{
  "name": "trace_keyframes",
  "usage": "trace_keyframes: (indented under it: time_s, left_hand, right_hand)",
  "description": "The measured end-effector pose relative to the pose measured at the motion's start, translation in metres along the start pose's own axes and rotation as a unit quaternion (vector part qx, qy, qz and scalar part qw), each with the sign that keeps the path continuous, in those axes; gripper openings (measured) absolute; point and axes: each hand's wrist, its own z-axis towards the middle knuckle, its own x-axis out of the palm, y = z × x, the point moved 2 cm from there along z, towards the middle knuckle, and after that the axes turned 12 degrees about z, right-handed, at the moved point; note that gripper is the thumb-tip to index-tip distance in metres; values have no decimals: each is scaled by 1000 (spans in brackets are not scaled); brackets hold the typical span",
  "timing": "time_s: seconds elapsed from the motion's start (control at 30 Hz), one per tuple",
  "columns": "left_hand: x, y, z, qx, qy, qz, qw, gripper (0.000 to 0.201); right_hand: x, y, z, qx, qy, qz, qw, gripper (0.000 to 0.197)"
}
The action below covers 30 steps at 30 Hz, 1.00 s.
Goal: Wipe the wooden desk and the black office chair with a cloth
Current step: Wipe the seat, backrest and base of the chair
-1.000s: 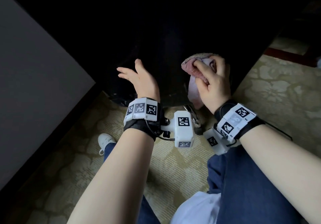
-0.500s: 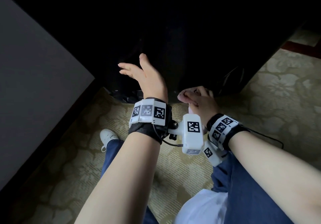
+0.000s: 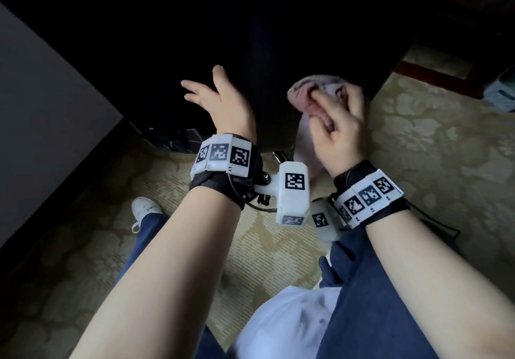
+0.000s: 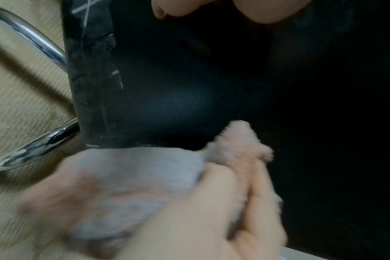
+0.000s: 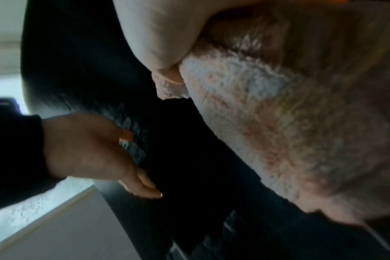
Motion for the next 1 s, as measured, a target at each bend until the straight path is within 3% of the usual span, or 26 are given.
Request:
trace_keyframes:
  time_s: [0.13,0.33,0.5,0.73,0.83,1.0]
  left_hand:
    - [5,-2,-1,-1,-8,-14,1000,68]
    - [18,-6,3,-11,-55,-20,998,66]
    - [26,-3,6,16,-76,-13,997,54]
    - [33,-3,5,11,-95,-50,994,66]
    - [35,-5,3,17,-101,-32,994,57]
    - [52,-5,-11,-19,-73,-12,997,55]
  right_hand:
    - [-4,-16,16,-60,-49,-7,997,33]
    - [8,-45,16,-83,44,-41,995,34]
    - [19,-77,-10,-27,146,-44,988,35]
    - [22,-91,-32,102,312,-98,940,35]
    - [11,-80,-29,68,258,-41,963,31]
    - [-5,-53,-11,-20,111,9,994,29]
